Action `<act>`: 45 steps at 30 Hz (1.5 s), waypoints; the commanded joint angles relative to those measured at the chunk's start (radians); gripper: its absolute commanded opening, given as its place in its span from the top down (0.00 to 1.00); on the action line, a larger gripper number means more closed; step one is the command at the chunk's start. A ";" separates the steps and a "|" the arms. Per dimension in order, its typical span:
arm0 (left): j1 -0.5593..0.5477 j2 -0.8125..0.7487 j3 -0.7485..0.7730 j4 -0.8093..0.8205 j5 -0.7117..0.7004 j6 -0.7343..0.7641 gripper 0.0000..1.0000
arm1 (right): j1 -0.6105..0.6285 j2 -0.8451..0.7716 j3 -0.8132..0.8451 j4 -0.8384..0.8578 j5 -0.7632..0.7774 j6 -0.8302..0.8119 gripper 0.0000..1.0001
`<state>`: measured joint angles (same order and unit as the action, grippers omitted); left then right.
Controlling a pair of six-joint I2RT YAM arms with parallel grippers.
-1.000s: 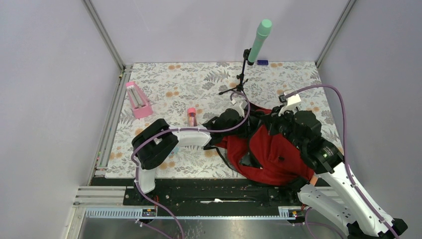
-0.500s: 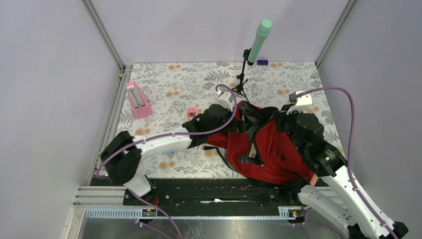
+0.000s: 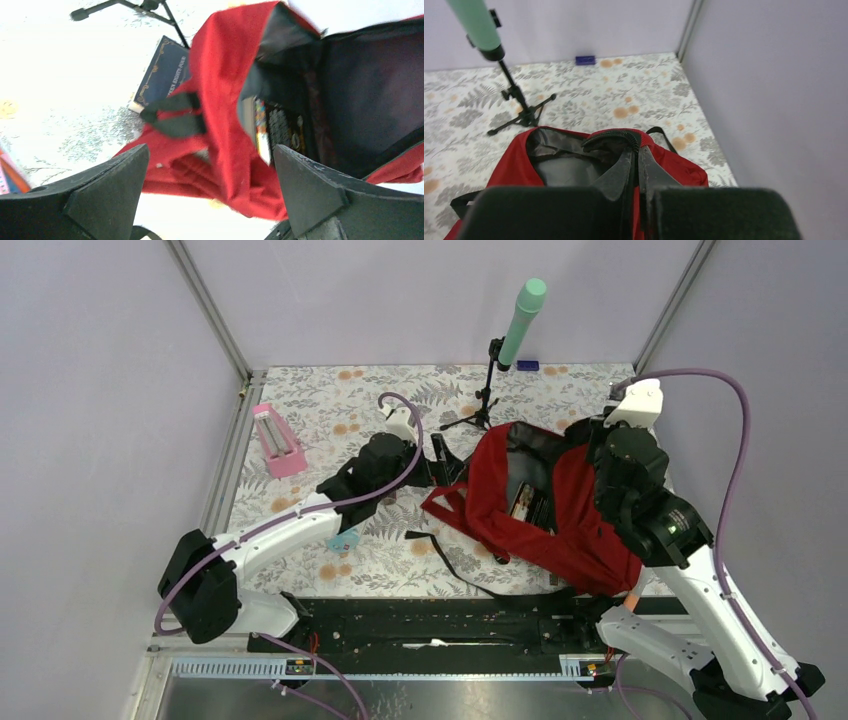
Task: Pack the student bag
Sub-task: Place the book in the student bag, then pick up the book from the center of the board.
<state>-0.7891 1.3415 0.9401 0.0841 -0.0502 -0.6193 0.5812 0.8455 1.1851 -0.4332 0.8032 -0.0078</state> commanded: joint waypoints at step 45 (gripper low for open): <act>0.124 0.645 0.302 0.138 0.106 -0.262 0.35 | -0.264 -0.074 0.019 0.133 -0.032 -0.009 1.00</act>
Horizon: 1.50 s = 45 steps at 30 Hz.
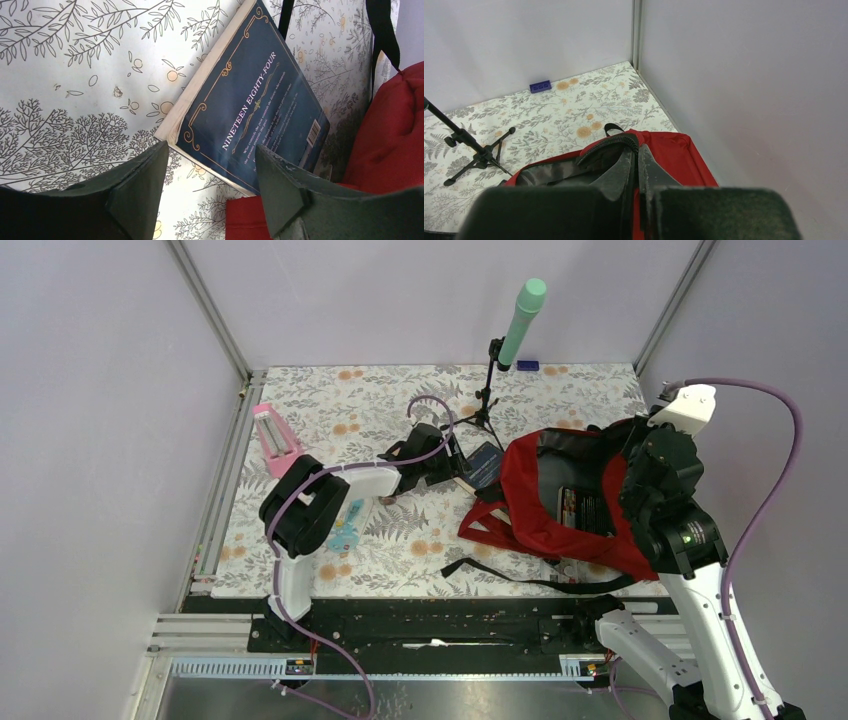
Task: Pack the student bag
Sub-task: Pick up the book from the center of the board.
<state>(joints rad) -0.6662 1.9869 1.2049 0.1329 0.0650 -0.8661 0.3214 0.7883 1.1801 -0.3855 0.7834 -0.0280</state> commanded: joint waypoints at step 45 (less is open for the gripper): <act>-0.006 -0.050 -0.032 0.199 -0.002 -0.007 1.00 | -0.003 0.002 0.018 0.039 -0.073 0.070 1.00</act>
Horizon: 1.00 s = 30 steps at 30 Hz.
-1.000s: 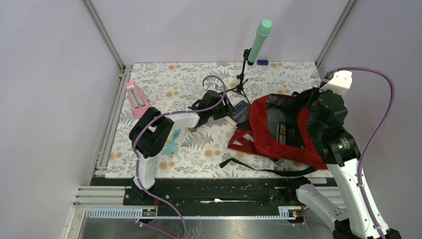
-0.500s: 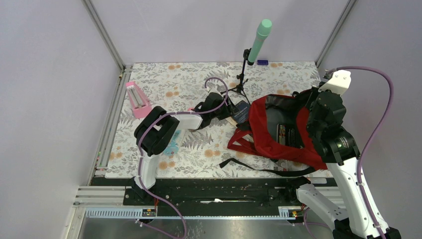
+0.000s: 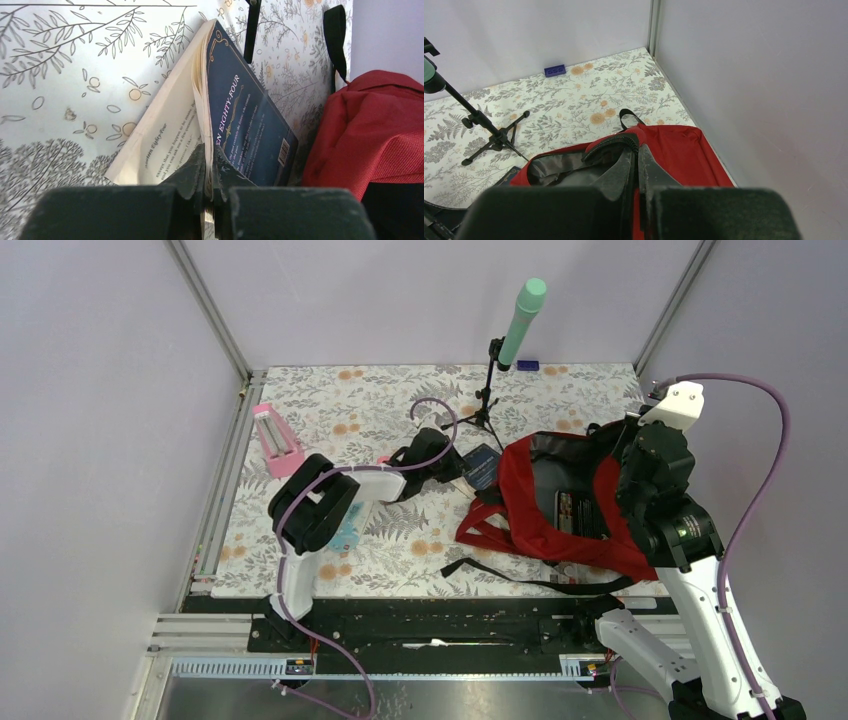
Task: Pack the student bag
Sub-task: Pick up the book from the center of the board.
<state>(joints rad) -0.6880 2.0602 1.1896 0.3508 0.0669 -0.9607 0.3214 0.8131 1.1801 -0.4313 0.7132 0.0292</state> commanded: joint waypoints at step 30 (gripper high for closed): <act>0.090 -0.773 -0.134 -0.228 0.301 0.481 1.00 | -0.003 -0.059 -0.061 0.097 -0.100 0.044 1.00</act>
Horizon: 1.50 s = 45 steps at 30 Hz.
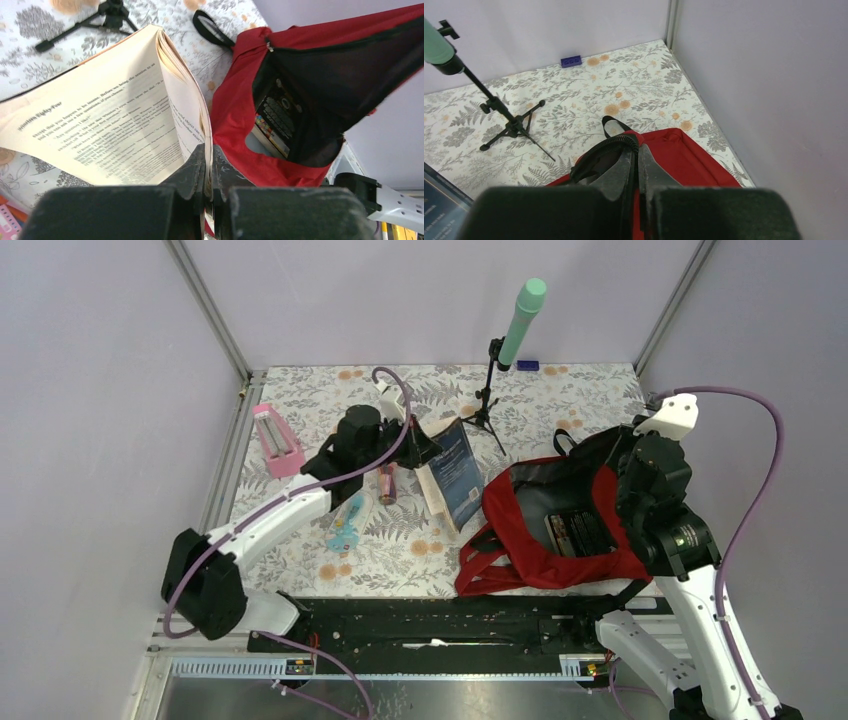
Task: Pack the student bag
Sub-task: Pick up the book from the center of the board, then place the book in the student bag.
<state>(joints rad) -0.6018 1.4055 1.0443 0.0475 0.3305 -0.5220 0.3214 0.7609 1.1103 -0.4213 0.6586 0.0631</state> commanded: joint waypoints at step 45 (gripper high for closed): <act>0.029 -0.256 0.008 0.188 0.448 -0.229 1.00 | 0.184 0.296 0.121 0.208 -0.525 0.021 1.00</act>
<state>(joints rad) -0.5785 1.1152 1.0298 -0.0025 0.7025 -0.7170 0.4973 1.1103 1.2407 -0.3050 0.1539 0.1017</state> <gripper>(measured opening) 0.018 0.028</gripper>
